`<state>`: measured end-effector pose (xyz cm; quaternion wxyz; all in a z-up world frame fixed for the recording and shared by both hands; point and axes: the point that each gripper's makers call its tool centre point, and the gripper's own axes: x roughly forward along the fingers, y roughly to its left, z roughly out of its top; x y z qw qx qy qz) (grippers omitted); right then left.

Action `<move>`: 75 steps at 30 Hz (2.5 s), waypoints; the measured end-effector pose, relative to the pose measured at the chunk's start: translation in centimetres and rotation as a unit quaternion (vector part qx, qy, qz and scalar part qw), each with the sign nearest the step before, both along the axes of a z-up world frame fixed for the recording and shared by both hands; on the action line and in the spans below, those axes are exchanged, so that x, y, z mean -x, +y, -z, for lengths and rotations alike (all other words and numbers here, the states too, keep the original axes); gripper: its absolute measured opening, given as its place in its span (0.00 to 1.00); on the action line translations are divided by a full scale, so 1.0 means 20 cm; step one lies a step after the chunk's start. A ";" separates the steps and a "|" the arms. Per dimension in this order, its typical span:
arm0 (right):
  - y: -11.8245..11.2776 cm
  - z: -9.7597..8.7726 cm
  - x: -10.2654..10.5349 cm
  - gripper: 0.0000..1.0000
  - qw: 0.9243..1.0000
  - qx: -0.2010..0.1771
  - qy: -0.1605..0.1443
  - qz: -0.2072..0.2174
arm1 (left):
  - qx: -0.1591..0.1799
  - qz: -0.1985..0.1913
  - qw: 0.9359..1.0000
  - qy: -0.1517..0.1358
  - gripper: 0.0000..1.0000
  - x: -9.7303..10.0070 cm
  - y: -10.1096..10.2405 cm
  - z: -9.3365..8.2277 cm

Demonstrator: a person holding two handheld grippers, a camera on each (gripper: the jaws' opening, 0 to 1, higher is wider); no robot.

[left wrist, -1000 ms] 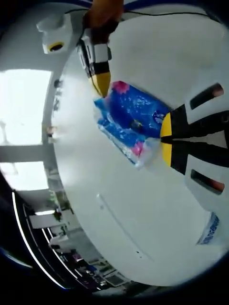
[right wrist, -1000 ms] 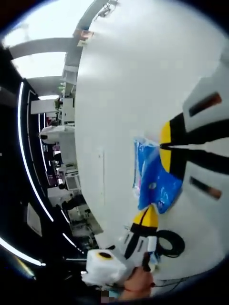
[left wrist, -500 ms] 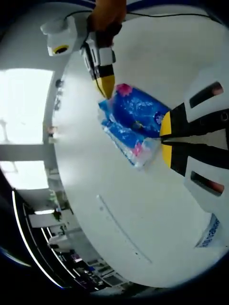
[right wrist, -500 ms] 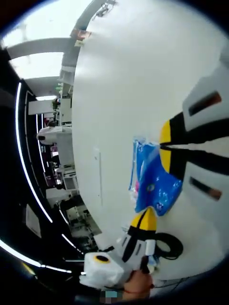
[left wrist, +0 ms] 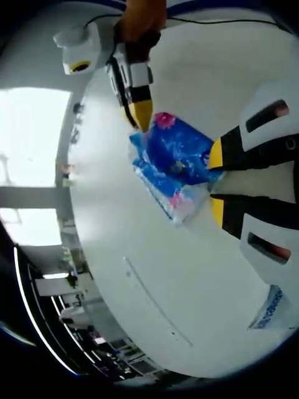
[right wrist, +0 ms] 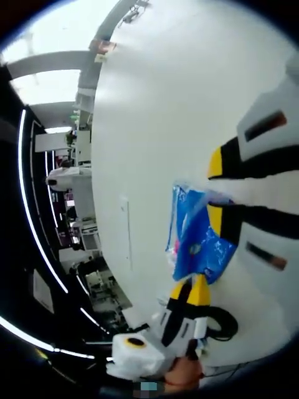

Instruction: Arrange the tabletop items into an orderly group along one side of the table until the central work area is clear of visible clutter.

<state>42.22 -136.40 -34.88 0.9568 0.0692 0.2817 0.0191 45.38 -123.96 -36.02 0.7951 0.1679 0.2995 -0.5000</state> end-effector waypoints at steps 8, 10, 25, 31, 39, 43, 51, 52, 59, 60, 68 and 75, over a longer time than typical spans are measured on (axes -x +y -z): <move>0.01 -0.01 0.00 0.17 1.000 -0.003 -0.003 -0.003 | 0.000 -0.003 1.000 0.002 0.16 0.00 0.01 0.00; 0.01 -0.01 0.00 0.18 1.000 -0.004 -0.004 -0.001 | 0.002 -0.002 1.000 0.000 0.19 0.01 0.02 -0.01; -0.01 -0.06 0.02 0.26 1.000 -0.001 -0.010 0.009 | 0.015 -0.012 1.000 0.004 0.38 0.00 0.04 -0.06; -0.02 -0.09 0.03 0.29 1.000 -0.001 -0.014 0.013 | 0.019 -0.015 1.000 0.003 0.44 0.00 0.05 -0.08; -0.02 -0.13 0.03 0.32 1.000 0.000 -0.020 0.015 | 0.046 -0.031 0.998 -0.001 0.60 -0.02 0.07 -0.16; -0.02 -0.17 0.04 0.34 1.000 0.001 -0.026 0.015 | 0.055 -0.047 0.997 0.001 0.64 -0.04 0.11 -0.19; 0.00 -0.22 0.06 0.39 0.999 0.001 -0.032 0.016 | 0.072 -0.071 0.995 -0.002 0.72 -0.07 0.18 -0.27; 0.00 -0.23 0.06 0.40 0.999 0.001 -0.035 0.017 | 0.075 -0.074 0.994 -0.003 0.73 -0.08 0.19 -0.29; 0.00 -0.27 0.07 0.44 0.999 -0.003 -0.043 0.020 | 0.088 -0.098 0.991 -0.003 0.76 -0.11 0.27 -0.35; 0.00 -0.27 0.07 0.44 0.999 -0.002 -0.042 0.020 | 0.089 -0.101 0.991 -0.003 0.76 -0.12 0.28 -0.36; 0.06 -0.35 0.07 0.45 0.998 -0.004 -0.054 0.013 | 0.099 -0.127 0.987 -0.009 0.77 -0.15 0.39 -0.44; 0.13 -0.41 0.07 0.45 0.998 -0.006 -0.065 0.003 | 0.104 -0.151 0.983 -0.014 0.76 -0.15 0.51 -0.48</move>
